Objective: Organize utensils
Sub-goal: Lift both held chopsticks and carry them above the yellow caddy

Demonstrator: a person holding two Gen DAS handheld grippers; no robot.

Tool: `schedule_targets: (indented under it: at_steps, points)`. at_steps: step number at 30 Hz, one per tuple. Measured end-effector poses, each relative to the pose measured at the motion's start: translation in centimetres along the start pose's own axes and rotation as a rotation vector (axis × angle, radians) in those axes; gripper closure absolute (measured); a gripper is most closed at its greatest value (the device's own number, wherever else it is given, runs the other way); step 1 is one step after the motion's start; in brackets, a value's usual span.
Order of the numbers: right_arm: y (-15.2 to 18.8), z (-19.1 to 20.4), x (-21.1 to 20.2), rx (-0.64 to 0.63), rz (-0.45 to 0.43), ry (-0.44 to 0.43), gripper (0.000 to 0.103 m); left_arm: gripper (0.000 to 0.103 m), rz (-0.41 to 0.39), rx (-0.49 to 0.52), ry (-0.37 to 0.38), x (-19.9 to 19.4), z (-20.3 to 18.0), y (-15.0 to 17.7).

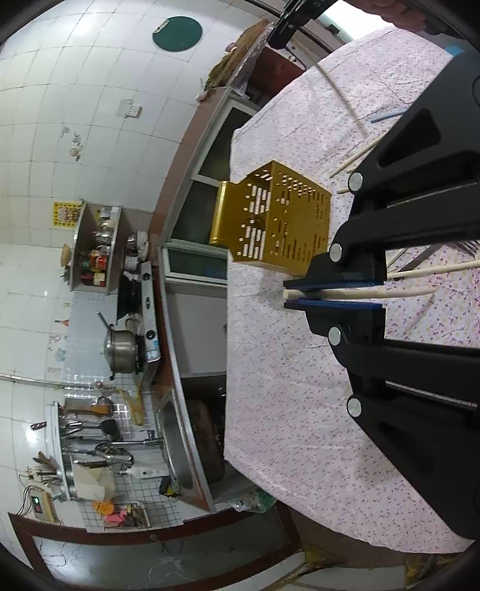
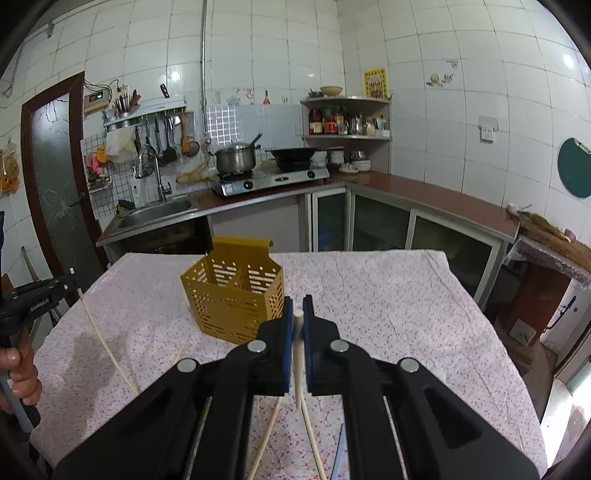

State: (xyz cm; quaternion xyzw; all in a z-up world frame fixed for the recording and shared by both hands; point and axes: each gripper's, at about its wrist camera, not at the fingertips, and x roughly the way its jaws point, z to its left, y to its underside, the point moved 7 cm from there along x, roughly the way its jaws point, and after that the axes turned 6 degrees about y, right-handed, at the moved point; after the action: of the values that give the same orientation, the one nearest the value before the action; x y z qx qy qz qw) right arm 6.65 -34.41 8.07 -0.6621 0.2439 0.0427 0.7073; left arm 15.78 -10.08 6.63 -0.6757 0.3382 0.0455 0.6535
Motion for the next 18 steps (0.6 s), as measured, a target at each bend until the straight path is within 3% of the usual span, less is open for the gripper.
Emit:
schedule_targets:
  at_steps: [10, 18]
  points:
    - [-1.9, -0.3, -1.5, 0.001, -0.035, -0.017, 0.098, 0.100, -0.063, 0.008, 0.006, -1.8, -0.4, -2.0]
    - [-5.3, 0.2, -2.2, -0.014, -0.096, -0.020, 0.098, 0.100, -0.110, 0.021, 0.027, -1.9, -1.2, -4.8]
